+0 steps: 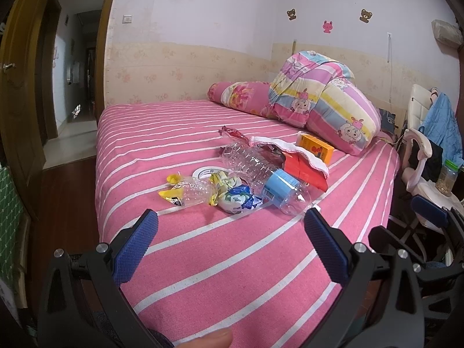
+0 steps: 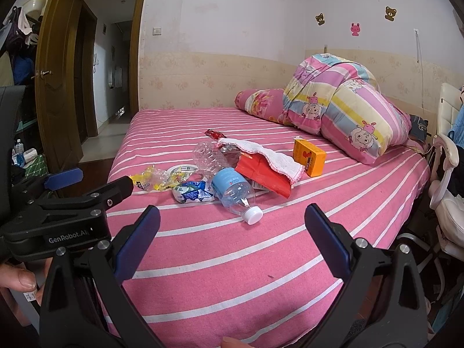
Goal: Collect trash
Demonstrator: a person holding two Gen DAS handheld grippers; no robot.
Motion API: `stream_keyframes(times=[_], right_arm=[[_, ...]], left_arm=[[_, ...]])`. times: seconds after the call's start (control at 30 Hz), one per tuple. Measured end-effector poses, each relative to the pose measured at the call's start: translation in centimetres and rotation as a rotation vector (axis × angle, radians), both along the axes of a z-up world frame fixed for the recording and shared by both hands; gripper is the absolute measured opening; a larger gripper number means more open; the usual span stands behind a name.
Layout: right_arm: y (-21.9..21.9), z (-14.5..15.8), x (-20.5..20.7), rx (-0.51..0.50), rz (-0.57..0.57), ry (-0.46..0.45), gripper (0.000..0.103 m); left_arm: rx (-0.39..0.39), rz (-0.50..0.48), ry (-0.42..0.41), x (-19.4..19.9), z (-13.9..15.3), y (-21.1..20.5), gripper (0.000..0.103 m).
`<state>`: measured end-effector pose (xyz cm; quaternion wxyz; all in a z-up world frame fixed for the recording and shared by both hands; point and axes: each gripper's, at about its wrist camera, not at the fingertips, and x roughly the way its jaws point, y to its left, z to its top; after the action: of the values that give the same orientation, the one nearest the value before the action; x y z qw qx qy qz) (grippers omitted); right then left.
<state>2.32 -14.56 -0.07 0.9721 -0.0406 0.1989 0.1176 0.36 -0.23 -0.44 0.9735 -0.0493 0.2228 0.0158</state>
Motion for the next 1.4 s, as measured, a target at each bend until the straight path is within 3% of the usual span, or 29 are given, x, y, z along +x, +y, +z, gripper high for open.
stream_keyframes(times=[1.4], right_arm=[[0.19, -0.03, 0.08, -0.001, 0.002, 0.008, 0.098]], left_arm=[[-0.001, 0.0, 0.007, 0.11, -0.62, -0.1, 0.098]])
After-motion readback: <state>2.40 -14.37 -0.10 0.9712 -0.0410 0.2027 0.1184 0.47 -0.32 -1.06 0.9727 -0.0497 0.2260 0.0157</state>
